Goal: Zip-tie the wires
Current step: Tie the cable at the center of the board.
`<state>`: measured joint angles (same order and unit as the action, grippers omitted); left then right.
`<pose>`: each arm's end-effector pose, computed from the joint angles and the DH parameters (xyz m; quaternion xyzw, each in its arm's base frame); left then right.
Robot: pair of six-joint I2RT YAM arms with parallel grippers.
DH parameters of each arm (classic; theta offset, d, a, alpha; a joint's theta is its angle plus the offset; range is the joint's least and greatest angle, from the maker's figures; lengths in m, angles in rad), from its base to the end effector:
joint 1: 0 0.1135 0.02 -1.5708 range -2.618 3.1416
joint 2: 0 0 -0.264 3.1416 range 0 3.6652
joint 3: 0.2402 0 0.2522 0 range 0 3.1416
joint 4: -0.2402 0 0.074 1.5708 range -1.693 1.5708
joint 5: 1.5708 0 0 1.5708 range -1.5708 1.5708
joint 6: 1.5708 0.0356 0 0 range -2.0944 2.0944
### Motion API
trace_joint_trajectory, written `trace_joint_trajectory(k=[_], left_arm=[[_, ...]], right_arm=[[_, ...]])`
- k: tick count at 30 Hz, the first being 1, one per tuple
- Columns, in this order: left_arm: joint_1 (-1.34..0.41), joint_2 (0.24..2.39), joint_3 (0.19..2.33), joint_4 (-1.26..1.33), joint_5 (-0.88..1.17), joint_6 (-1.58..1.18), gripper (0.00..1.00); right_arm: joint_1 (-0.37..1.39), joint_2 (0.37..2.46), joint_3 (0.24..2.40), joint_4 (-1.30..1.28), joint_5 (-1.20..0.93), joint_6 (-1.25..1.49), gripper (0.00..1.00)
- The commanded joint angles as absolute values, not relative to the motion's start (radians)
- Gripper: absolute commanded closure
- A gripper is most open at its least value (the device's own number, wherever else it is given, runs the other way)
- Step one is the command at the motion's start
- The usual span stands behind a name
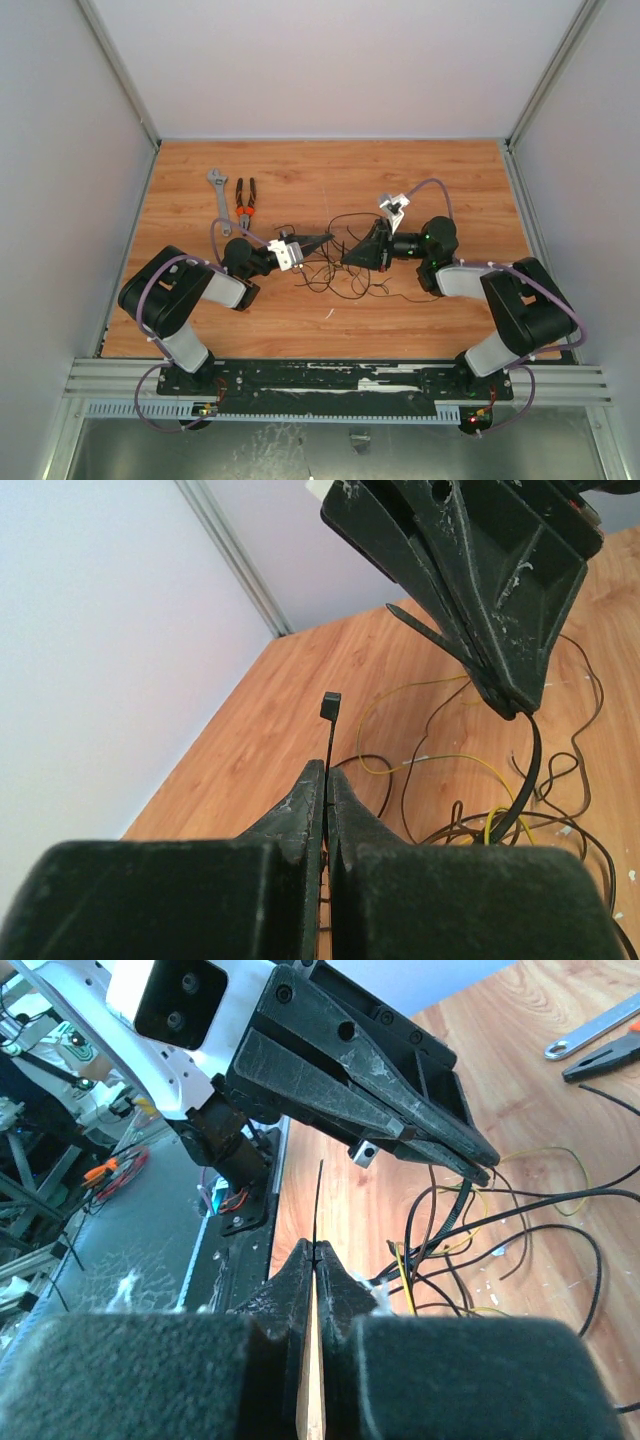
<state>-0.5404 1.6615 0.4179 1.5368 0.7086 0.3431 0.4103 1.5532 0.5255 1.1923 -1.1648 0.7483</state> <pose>0.2249 -0.1620 0.1929 0.4909 0.3864 -0.2800 0.7289 0.2439 0.1418 0.2132 -0.3228 0.6029 0.6464 0.3385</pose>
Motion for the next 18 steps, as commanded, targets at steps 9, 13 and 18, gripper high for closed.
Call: trace_joint_trajectory(k=[9, 13, 18], left_arm=[[-0.543, 1.652, 0.479, 1.861, 0.722, 0.376, 1.0], [-0.542, 1.663, 0.513, 1.862, 0.749, 0.359, 1.0], [-0.541, 1.67, 0.522, 1.862, 0.756, 0.372, 1.0]], right_arm=[[0.424, 1.556, 0.484, 1.301, -1.125, 0.745, 1.0], [0.424, 1.507, 0.486, 1.16, -1.099, 0.649, 1.0], [0.427, 1.472, 0.47, 1.125, -1.068, 0.612, 1.0]])
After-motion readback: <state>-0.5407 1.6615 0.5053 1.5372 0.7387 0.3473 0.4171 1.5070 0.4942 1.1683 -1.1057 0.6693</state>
